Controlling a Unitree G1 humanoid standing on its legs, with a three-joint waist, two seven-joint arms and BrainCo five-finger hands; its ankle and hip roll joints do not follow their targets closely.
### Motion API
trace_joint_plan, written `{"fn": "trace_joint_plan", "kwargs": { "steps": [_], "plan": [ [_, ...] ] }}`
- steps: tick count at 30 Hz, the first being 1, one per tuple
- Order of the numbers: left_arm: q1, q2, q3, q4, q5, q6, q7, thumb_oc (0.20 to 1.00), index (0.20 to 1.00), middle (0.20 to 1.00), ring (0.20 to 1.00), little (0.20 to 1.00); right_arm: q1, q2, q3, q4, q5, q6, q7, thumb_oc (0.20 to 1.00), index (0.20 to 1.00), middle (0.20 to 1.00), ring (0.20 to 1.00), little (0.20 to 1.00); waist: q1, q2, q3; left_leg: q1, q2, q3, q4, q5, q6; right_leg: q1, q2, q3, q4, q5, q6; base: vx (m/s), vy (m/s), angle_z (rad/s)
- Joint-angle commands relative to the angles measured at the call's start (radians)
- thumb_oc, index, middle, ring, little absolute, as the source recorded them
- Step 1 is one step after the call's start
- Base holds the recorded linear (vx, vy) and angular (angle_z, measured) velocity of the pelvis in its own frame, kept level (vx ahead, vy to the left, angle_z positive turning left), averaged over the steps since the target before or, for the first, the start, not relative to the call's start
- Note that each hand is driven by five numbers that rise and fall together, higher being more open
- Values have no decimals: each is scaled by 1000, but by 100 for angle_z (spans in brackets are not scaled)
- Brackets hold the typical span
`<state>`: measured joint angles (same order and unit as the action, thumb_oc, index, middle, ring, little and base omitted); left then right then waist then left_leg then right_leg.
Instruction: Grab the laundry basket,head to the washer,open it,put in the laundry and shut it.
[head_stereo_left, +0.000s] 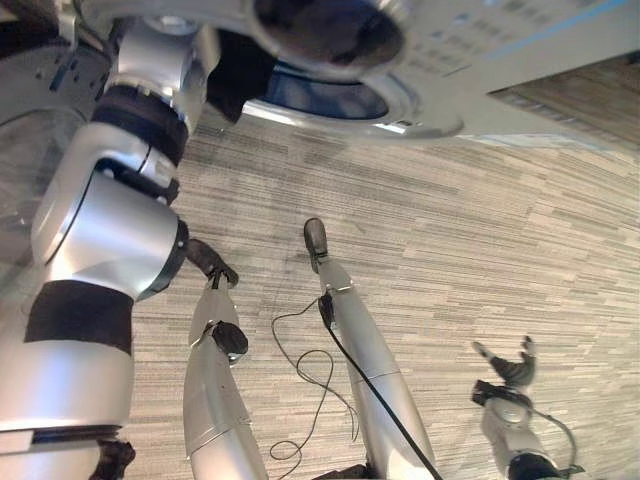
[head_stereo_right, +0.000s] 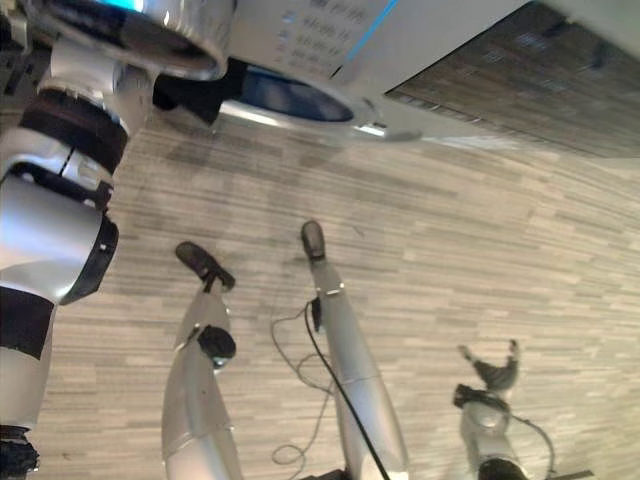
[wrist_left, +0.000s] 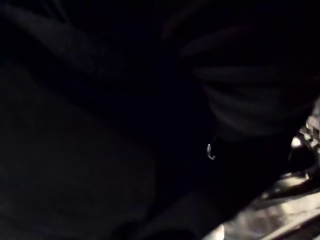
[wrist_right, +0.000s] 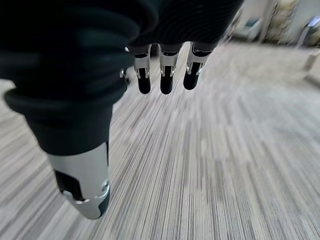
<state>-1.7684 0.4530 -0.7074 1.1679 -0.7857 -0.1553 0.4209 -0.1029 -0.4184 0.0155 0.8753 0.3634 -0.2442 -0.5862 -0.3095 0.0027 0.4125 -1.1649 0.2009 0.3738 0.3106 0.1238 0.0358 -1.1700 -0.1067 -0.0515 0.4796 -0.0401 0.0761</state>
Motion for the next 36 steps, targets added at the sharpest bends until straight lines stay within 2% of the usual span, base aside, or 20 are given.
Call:
{"fn": "trace_joint_plan", "kwargs": {
  "steps": [1, 4, 8, 10, 11, 13, 14, 15, 21, 25, 27, 29, 30, 31, 32, 33, 34, 35, 36],
  "plan": [
    [-282, 24, -59, -42, 112, -7, -141, 1000, 1000, 1000, 1000, 1000, 26, -129, -16, 61, 50, 13, -7, 1000, 1000, 1000, 1000, 1000, 6, 91, -3, 27, 9, -42, 28, -126, -83, 56, 7, -78, 77, -176, -34, 7, -3, 3],
    [-367, 13, -173, 67, 350, 72, -144, 1000, 1000, 1000, 1000, 1000, -9, -86, 17, 171, 85, 22, 16, 1000, 1000, 1000, 1000, 1000, 24, 103, -4, 31, 5, -34, 21, -118, -78, 51, 13, -78, 84, -175, -40, 6, 33, 4],
    [-527, -45, -423, 126, 859, 163, 24, 1000, 1000, 1000, 1000, 1000, -125, -69, 103, 257, 126, -18, 37, 1000, 1000, 1000, 1000, 1000, 38, 115, -7, 30, 8, -34, 25, -118, -76, 46, 13, -77, 90, -171, -44, -8, 19, 5],
    [-545, -68, -536, 128, 1104, 218, 69, 1000, 1000, 1000, 1000, 1000, -203, -61, 174, 278, 129, -46, 37, 1000, 1000, 1000, 1000, 1000, 43, 113, 1, 25, 11, -38, 31, -116, -74, 41, 16, -75, 98, -167, -47, -15, 15, 8],
    [-546, -68, -538, 127, 1109, 220, 69, 1000, 1000, 1000, 1000, 1000, -209, -57, 178, 282, 130, -47, 36, 1000, 1000, 1000, 1000, 1000, 41, 110, 3, 24, 12, -38, 33, -117, -74, 40, 16, -75, 99, -168, -47, -5, 29, 5],
    [-523, -90, -615, 96, 1304, 244, 76, 1000, 1000, 1000, 1000, 1000, -250, -53, 221, 296, 114, -59, 24, 1000, 1000, 1000, 1000, 1000, 39, 108, 5, 22, 15, -44, 40, -124, -71, 36, 17, -74, 103, -169, -48, 4, 37, 3],
    [-522, -90, -615, 95, 1308, 246, 75, 1000, 1000, 1000, 1000, 1000, -251, -51, 222, 297, 114, -60, 23, 1000, 1000, 1000, 1000, 1000, 39, 107, 5, 21, 15, -44, 41, -125, -71, 36, 17, -74, 104, -169, -48, 8, 47, 3],
    [-521, -110, -655, 69, 1412, 256, 76, 1000, 1000, 1000, 1000, 1000, -252, -53, 233, 305, 108, -65, 20, 1000, 1000, 1000, 1000, 1000, 35, 108, 4, 19, 17, -48, 44, -128, -69, 34, 17, -72, 103, -170, -48, 0, 0, 0],
    [-517, -153, -660, 7, 1535, 278, 94, 1000, 1000, 1000, 1000, 1000, -239, -57, 237, 322, 95, -63, 2, 1000, 1000, 1000, 1000, 1000, 29, 109, 2, 24, 17, -48, 36, -128, -70, 43, 17, -72, 90, -168, -49, 2, 25, 0],
    [-509, -152, -643, -27, 1568, 287, 117, 1000, 1000, 1000, 1000, 1000, -215, -56, 230, 320, 82, -57, -1, 1000, 1000, 1000, 1000, 1000, 32, 111, 2, 32, 19, -48, 28, -124, -72, 54, 17, -74, 78, -163, -46, -1, 9, 0],
    [-483, -123, -636, -63, 1601, 292, 163, 1000, 1000, 1000, 1000, 1000, -203, -55, 226, 319, 71, -59, -5, 1000, 1000, 1000, 1000, 1000, 35, 114, 0, 51, 20, -45, 17, -120, -77, 70, 16, -75, 68, -158, -42, 0, 0, 0],
    [-435, -50, -639, -161, 1646, 297, 199, 1000, 1000, 1000, 1000, 1000, -182, -53, 210, 314, 66, -64, -4, 1000, 1000, 1000, 1000, 1000, 43, 121, 2, 82, 22, -44, -4, -112, -83, 104, 14, -76, 47, -155, -38, -11, 24, -3],
    [-359, 27, -611, -311, 1671, 290, 181, 1000, 1000, 1000, 1000, 1000, -159, -46, 184, 296, 69, -63, -1, 1000, 1000, 1000, 1000, 1000, 55, 126, 6, 109, 20, -47, -22, -106, -89, 137, 11, -81, 27, -154, -34, -19, 4, -9],
    [-237, 119, -541, -507, 1668, 251, 129, 1000, 1000, 1000, 1000, 1000, -128, -35, 144, 256, 62, -48, 4, 1000, 1000, 1000, 1000, 1000, 72, 129, 12, 151, 13, -46, -44, -99, -100, 178, 6, -88, 7, -158, -30, -23, -9, -11],
    [-229, 129, -532, -524, 1672, 253, 119, 1000, 1000, 1000, 1000, 1000, -122, -39, 144, 251, 60, -45, 3, 1000, 1000, 1000, 1000, 1000, 70, 131, 12, 156, 13, -44, -49, -94, -99, 182, 7, -89, 3, -154, -31, -11, -5, -14],
    [-149, 167, -486, -611, 1641, 221, 70, 1000, 1000, 1000, 1000, 1000, -104, -34, 124, 226, 48, -30, 8, 1000, 1000, 1000, 1000, 1000, 83, 131, 16, 180, 5, -45, -65, -91, -106, 205, 5, -91, -10, -155, -28, -34, 3, -10],
    [28, 234, -391, -761, 1559, 158, -49, 1000, 1000, 1000, 1000, 1000, -59, -35, 87, 179, 23, 10, 28, 1000, 1000, 1000, 1000, 1000, 98, 130, 16, 231, -7, -40, -92, -78, -115, 256, 7, -97, -43, -151, -28, -33, 2, -8],
    [41, 242, -378, -777, 1559, 159, -60, 1000, 1000, 1000, 1000, 1000, -51, -40, 88, 173, 21, 13, 28, 1000, 1000, 1000, 1000, 1000, 96, 134, 14, 237, -6, -37, -98, -73, -114, 262, 8, -97, -48, -147, -29, -43, -15, -6],
    [151, 280, -324, -851, 1483, 124, -121, 1000, 1000, 1000, 1000, 1000, -28, -38, 71, 154, 6, 38, 38, 1000, 1000, 1000, 1000, 1000, 106, 134, 11, 263, -14, -35, -112, -66, -118, 288, 9, -102, -64, -142, -30, -17, -15, -6]
  ]
}}
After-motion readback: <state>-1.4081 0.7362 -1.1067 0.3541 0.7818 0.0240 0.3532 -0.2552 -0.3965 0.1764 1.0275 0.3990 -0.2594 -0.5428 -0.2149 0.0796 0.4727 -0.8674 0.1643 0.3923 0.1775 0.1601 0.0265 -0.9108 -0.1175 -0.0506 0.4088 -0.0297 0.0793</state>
